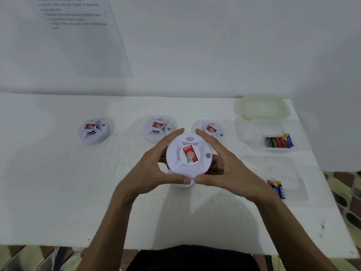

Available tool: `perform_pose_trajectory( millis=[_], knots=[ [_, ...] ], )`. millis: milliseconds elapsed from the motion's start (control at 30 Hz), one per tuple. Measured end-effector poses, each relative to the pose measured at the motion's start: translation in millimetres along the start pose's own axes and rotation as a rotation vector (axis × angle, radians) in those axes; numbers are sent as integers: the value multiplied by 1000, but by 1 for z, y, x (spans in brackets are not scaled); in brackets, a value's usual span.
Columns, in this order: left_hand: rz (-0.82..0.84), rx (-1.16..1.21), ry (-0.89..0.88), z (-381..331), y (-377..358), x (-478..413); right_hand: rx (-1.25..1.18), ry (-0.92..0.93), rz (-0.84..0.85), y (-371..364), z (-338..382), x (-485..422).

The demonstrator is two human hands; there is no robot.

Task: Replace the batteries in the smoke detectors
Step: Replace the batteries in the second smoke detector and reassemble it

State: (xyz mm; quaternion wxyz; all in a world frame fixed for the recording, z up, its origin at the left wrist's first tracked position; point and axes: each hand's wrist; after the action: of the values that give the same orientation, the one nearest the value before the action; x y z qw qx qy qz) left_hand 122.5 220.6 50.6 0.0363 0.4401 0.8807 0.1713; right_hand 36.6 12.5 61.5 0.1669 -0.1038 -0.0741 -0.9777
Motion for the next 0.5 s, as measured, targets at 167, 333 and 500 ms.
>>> perform_pose_trajectory(
  millis=[167, 333, 500],
  knots=[
    [-6, -7, 1, 1, 0, 0, 20, -5, -2, -1, 0, -1],
    [-3, -8, -3, 3, 1, 0, 13, 4, 4, -1, -1, -1],
    [1, -9, -3, 4, 1, 0, 19, 1, -2, -2, -3, -1]
  ],
)
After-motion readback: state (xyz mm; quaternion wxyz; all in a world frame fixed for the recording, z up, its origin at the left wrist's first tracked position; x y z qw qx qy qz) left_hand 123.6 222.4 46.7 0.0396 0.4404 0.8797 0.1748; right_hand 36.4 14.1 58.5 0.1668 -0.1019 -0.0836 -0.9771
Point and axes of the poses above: each hand's wrist, its own x-axis away from the middle knuckle, its own y-axis out of the back of the hand, z = x × y, and after that the axes turned 9 degrees about z, right-handed
